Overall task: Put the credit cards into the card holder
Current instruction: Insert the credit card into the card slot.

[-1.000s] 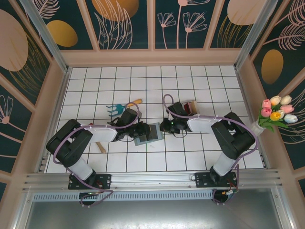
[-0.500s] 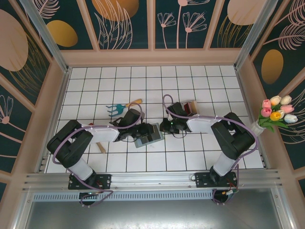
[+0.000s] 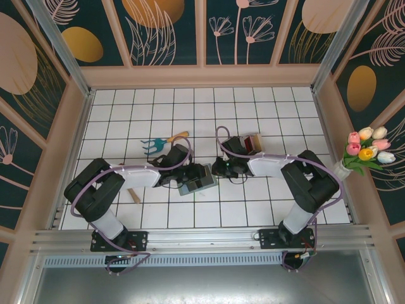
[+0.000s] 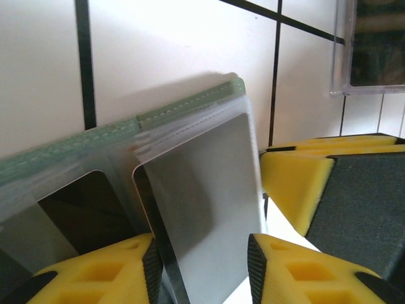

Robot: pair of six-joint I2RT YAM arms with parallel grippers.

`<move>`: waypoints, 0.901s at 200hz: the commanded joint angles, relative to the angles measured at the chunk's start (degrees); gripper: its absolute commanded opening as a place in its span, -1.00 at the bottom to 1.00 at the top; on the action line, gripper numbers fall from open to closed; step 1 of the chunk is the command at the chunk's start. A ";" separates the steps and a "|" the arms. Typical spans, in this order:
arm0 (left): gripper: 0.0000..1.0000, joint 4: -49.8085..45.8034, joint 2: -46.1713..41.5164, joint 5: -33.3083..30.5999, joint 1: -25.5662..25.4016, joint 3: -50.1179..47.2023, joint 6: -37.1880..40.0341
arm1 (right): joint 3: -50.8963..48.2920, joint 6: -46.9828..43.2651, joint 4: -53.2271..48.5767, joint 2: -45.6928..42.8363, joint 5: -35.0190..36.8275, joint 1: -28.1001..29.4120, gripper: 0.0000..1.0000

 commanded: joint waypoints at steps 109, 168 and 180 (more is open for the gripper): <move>-0.10 -7.04 -13.81 -14.83 -0.40 -5.13 0.44 | 3.49 -1.97 2.20 -6.10 -6.43 3.55 -0.81; -0.13 -5.54 -10.71 -12.62 -0.45 -6.29 0.93 | 4.27 -2.16 -2.06 0.97 -2.28 4.78 -0.80; -0.18 -5.22 -9.03 -12.38 -0.46 -6.34 0.87 | 4.07 -2.07 -4.12 1.01 1.43 4.70 -0.79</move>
